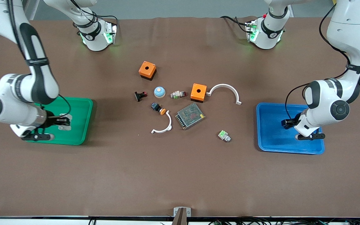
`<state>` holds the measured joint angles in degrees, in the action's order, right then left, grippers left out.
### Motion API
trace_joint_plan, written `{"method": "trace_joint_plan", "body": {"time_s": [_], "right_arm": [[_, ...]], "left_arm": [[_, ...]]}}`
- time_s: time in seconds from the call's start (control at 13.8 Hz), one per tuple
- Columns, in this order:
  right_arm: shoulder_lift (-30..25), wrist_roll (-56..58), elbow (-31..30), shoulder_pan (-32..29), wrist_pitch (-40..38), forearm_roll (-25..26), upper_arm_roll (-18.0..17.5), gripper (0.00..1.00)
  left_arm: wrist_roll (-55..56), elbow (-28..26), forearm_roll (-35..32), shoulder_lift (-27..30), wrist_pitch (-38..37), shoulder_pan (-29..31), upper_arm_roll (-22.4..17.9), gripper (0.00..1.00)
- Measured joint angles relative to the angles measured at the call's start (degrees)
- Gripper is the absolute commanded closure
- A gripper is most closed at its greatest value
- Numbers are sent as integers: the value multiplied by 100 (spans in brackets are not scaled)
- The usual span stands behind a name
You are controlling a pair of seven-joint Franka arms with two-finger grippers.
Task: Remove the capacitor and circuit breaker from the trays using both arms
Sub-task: 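Grasp the breaker with the right gripper while the left gripper grasps the capacitor, then carry the breaker out of the green tray while the left gripper lifts the capacitor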
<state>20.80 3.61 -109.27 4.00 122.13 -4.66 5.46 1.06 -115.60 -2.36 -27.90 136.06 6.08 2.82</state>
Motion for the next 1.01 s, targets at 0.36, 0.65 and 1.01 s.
{"method": "trace_joint_plan", "body": {"time_s": [0.36, 0.65, 1.01], "right_arm": [[225, -671, -10, 1224, 524, -543, -26, 100], [817, -1859, 56, 1998, 1284, -546, -28, 100], [1423, -2969, 681, 2653, 1342, -546, -24, 100]], "left_arm": [[0, 14, 0, 0, 4, -4, 1, 81], [0, 79, -1, 15, 13, -6, 2, 84], [505, 196, 0, 688, -783, -15, 346, 84]]}}
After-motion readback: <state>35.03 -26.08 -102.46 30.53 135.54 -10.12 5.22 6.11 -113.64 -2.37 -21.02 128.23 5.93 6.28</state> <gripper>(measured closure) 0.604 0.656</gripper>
